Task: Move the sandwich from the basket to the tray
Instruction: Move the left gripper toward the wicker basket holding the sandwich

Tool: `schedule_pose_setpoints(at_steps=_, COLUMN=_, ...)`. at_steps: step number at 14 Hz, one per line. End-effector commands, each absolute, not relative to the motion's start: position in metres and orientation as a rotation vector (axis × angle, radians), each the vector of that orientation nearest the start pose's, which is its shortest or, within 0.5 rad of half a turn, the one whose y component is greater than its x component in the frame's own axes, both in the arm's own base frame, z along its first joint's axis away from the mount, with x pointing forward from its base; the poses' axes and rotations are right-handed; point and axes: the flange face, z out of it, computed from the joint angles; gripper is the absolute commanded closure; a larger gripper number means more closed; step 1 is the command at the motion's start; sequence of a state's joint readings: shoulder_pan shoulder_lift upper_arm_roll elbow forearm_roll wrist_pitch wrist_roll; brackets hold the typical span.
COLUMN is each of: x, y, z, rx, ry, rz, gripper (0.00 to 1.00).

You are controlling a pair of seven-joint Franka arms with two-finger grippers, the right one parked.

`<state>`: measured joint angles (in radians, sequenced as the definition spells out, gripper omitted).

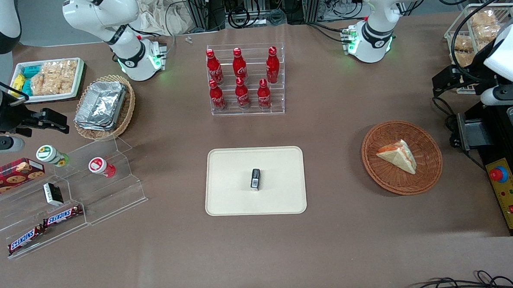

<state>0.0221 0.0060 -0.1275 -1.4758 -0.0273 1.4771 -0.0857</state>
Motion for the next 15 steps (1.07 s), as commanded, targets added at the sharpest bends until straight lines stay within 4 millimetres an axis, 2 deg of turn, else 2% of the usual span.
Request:
schedule_pose_setpoints(at_steps=1, x=0.545, y=-0.056, z=0.669, rx=-3.157, ry=0.043, rz=-0.029, gripper=0.00)
schedule_pose_setpoints(at_steps=4, x=0.548, y=-0.058, z=0.663, rx=-3.156, ry=0.016, rz=-0.010, gripper=0.00)
schedule_pose_setpoints(at_steps=7, x=0.552, y=-0.058, z=0.652, rx=-3.175, ry=-0.083, rz=0.026, gripper=0.00)
schedule_pose_setpoints(at_steps=9, x=0.553, y=-0.058, z=0.629, rx=-3.165, ry=-0.182, rz=0.057, gripper=0.00)
schedule_pose_setpoints(at_steps=12, x=0.549, y=-0.058, z=0.587, rx=-3.110, ry=-0.532, rz=0.089, gripper=0.00)
schedule_pose_setpoints(at_steps=14, x=0.552, y=-0.059, z=0.561, rx=-3.088, ry=-0.643, rz=0.101, gripper=0.00)
schedule_pose_setpoints(at_steps=15, x=0.551, y=-0.058, z=0.539, rx=-3.071, ry=-0.698, rz=0.109, gripper=0.00)
